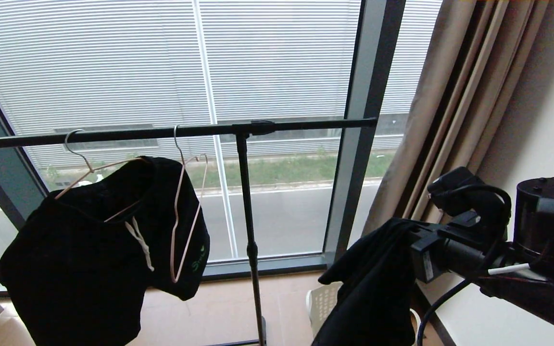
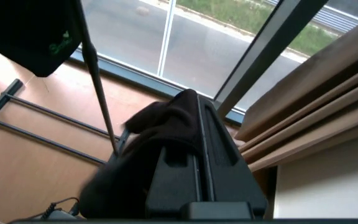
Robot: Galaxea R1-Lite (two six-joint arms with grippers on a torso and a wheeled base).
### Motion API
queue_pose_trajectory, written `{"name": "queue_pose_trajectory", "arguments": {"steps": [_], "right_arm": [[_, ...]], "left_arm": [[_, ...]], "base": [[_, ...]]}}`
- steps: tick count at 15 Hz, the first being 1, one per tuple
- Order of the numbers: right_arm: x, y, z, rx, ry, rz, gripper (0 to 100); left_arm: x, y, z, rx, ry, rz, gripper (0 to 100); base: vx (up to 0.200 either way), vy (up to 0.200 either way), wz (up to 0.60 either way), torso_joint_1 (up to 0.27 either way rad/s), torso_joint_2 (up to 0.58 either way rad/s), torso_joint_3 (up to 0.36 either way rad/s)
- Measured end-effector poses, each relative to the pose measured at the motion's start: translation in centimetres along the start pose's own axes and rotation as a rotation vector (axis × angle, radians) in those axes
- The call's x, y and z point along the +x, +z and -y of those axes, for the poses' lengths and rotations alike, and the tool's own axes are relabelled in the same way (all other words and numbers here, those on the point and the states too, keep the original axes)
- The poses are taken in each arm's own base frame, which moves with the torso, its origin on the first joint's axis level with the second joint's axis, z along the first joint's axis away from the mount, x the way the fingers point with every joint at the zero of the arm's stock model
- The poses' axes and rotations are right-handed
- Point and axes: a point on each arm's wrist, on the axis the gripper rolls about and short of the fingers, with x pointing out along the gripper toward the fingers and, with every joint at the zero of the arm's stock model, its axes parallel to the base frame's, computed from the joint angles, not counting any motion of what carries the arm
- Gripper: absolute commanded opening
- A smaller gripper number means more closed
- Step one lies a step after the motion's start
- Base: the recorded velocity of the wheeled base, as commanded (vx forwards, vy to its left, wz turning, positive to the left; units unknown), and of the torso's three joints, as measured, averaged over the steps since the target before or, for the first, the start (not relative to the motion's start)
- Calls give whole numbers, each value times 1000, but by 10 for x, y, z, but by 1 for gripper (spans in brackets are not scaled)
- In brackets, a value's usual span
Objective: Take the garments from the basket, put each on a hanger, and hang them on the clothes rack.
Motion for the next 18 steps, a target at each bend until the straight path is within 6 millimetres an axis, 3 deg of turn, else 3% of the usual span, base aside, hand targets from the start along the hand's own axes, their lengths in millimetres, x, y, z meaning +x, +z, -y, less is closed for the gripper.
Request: {"name": "queue_pose_trajectory", "arguments": {"steps": [8,16,18], "right_arm": [[0,0,0,4,-2,22,0],[1,-1,0,3,-2,18,0],[1,-1,0,3,-3,17,0]], "left_arm": [[0,0,0,0,0,0,100],[0,0,0,-1,-10,0,100],[0,0,0,-1,-10,0,100]], "base": [[0,0,75,1,0,0],[0,200,0,-1,4,1],[-200,100,0,7,2,5]]}}
